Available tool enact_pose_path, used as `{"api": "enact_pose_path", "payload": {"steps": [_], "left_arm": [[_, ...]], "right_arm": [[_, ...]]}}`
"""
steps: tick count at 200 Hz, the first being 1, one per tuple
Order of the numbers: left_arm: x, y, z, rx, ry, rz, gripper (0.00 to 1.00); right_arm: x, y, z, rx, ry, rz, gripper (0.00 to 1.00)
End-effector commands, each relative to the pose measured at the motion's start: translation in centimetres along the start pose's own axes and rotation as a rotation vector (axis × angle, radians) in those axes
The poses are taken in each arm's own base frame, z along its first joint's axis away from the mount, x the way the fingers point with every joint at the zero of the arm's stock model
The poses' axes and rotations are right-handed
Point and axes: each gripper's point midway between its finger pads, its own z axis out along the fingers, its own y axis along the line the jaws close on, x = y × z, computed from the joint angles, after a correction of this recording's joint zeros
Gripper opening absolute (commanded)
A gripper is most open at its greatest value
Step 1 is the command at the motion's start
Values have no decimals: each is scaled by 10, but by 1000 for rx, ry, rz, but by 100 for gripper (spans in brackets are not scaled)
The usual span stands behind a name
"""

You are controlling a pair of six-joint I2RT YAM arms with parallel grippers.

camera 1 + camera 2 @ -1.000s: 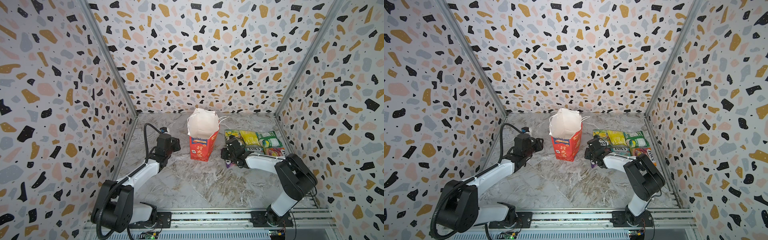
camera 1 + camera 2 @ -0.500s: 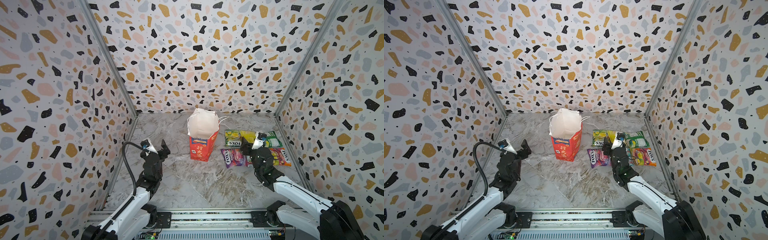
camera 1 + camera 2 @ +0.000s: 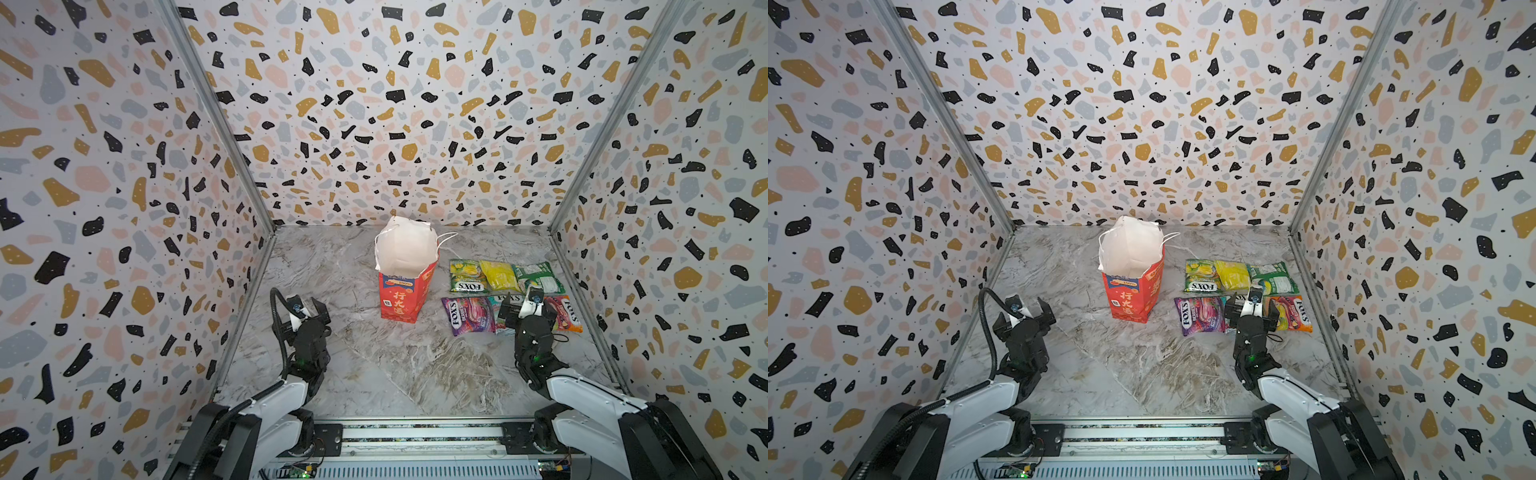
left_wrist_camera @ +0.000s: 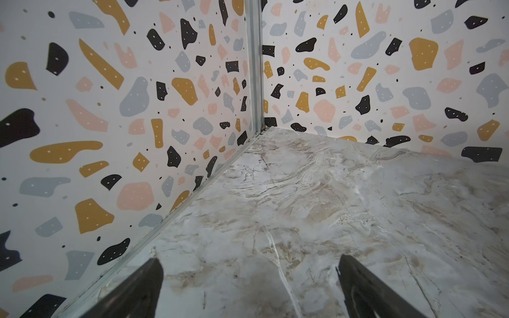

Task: Take the snacks out of the paper bag
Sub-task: Reset both arms

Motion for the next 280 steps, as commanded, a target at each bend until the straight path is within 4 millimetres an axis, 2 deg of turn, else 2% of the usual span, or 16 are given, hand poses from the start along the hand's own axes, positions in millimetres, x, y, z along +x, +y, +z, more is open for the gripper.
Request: {"api": "enact_pose_path", "payload": {"steps": [1, 11, 23, 33, 48, 63, 80, 100, 118, 161, 202, 216, 228, 280], "left_arm": [[-31, -7, 2, 30, -88, -57, 100], [-30, -9, -3, 66, -103, -54, 100], [-23, -1, -9, 64, -121, -78, 100], [-18, 6, -14, 52, -141, -103, 100], [-12, 4, -12, 59, -136, -97, 100], [-5, -1, -7, 59, -117, -74, 100], [-1, -22, -4, 155, -105, -18, 100], [4, -24, -4, 171, -113, -14, 100], [5, -39, 1, 226, -92, 31, 100], [8, -38, 11, 227, -54, 16, 100], [8, -39, 9, 245, -59, 15, 100], [8, -41, 8, 259, -64, 22, 100], [8, -43, 8, 267, -59, 26, 100], [8, -42, 11, 253, -53, 25, 100]], "right_arm": [[-13, 2, 0, -45, -93, 49, 99], [-12, 3, -1, -61, -113, 50, 99], [-8, 3, 3, -61, -101, 43, 99], [-3, -2, 9, -40, -80, 52, 99], [1, -9, 15, -15, -65, 59, 99], [-1, -7, 16, -37, -77, 33, 99], [-2, -10, 18, -17, -82, 26, 99], [-4, -11, 16, -22, -116, 13, 99], [-6, -14, 13, -23, -179, 15, 99], [0, -1, 24, -81, -123, -3, 100], [10, 9, 29, -183, -103, -7, 99], [10, 13, 37, -222, -106, -12, 99], [22, 22, 49, -257, -8, -28, 99], [21, 20, 47, -261, -18, -27, 99]]}}
